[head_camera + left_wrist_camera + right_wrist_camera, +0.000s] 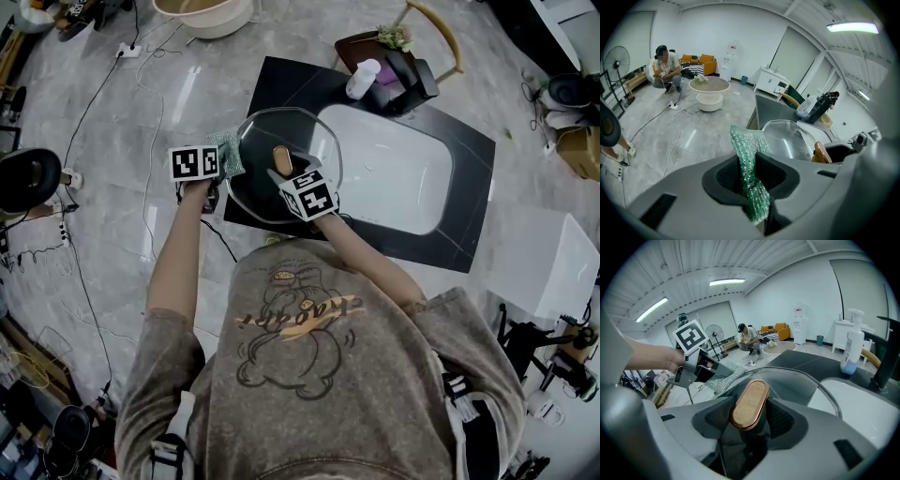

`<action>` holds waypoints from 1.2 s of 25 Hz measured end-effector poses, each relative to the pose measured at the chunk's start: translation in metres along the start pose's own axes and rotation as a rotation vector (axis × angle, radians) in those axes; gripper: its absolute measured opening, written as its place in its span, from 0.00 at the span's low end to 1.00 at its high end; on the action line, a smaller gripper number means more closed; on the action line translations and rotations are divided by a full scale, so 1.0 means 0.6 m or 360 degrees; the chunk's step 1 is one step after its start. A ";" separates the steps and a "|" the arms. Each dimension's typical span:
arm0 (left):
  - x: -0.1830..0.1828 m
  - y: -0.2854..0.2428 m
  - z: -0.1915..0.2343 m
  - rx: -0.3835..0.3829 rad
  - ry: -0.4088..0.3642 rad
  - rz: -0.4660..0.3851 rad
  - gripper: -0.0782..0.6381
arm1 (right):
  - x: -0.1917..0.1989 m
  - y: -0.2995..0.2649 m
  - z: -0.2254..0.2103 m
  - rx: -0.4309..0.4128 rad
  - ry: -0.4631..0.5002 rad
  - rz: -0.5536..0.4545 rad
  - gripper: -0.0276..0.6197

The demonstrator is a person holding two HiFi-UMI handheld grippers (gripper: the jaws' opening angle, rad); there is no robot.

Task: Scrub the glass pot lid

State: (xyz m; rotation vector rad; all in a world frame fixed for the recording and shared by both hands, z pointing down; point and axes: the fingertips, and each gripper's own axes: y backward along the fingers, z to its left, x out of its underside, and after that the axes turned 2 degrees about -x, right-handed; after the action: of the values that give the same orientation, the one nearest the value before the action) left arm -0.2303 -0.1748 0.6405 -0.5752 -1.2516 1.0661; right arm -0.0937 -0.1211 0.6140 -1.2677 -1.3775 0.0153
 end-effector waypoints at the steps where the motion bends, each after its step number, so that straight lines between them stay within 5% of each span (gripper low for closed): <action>1: -0.006 -0.004 -0.002 -0.0001 -0.0010 0.0003 0.24 | 0.000 -0.001 0.000 0.0002 0.0000 0.0000 0.41; 10: -0.053 -0.037 -0.020 0.0016 -0.0097 0.0042 0.24 | 0.000 0.000 -0.004 0.0008 -0.0007 -0.0002 0.41; 30: -0.148 -0.124 -0.124 0.0152 -0.0608 0.0209 0.24 | 0.003 -0.005 -0.006 0.0004 -0.0018 -0.0011 0.41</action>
State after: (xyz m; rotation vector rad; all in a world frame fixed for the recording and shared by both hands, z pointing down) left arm -0.1320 -0.2712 0.6411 -0.3942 -1.4977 1.3839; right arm -0.0925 -0.1234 0.6185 -1.2625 -1.3914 0.0191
